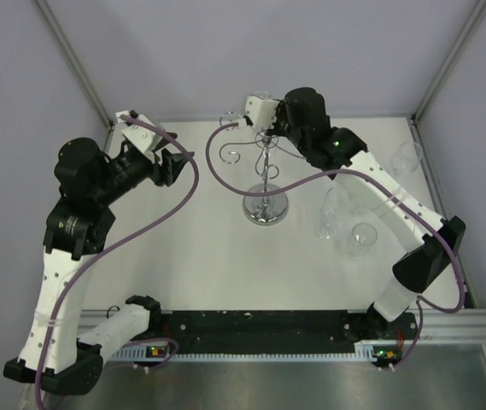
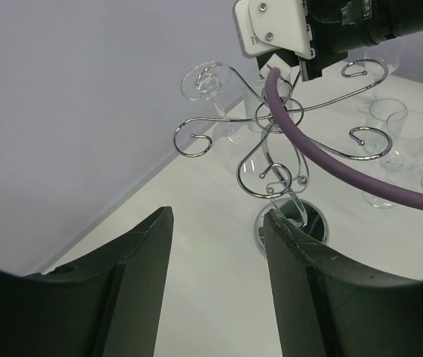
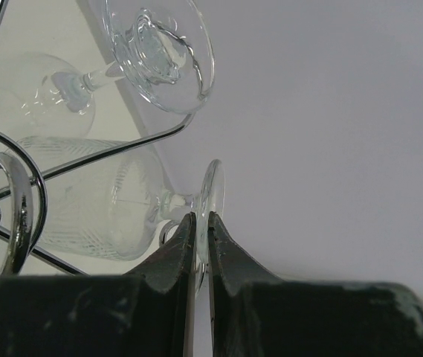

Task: Place the wine glass upside down on the wine glass rack
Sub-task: Turn the wine glass upside down at the wine rack.

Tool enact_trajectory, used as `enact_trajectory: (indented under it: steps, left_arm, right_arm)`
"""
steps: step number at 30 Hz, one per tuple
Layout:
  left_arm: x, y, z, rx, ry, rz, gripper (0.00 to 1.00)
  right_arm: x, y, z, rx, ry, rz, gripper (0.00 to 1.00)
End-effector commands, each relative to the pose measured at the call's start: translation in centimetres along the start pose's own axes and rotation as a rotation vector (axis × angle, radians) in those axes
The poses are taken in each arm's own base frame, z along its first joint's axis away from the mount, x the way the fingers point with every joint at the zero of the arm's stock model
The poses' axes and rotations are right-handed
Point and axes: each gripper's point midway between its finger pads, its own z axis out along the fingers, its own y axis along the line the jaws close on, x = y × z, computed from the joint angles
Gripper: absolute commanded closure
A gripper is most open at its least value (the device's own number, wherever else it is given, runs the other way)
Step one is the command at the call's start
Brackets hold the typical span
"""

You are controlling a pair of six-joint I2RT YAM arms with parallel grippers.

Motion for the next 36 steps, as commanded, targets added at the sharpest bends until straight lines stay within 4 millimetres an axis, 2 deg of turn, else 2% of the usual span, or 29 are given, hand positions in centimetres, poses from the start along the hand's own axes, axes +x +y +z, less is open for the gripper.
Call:
enact_trajectory:
  steps: [1,15,36]
  left_arm:
    - [-0.5,0.2,-0.1,-0.014,-0.020,0.026,0.42]
    - [-0.4,0.4,-0.2,-0.023,-0.013,0.034,0.42]
    - [-0.2,0.7,-0.2,-0.037,-0.005,0.046,0.43]
  right_arm:
    - [-1.6,-4.6,-3.5,0.120,-0.102,0.057,1.00]
    - [-1.6,-3.9,-4.4,0.091,-0.135,0.017,1.00]
    - [-1.4,-4.1,-5.9,0.104,-0.163,-0.041,1.00]
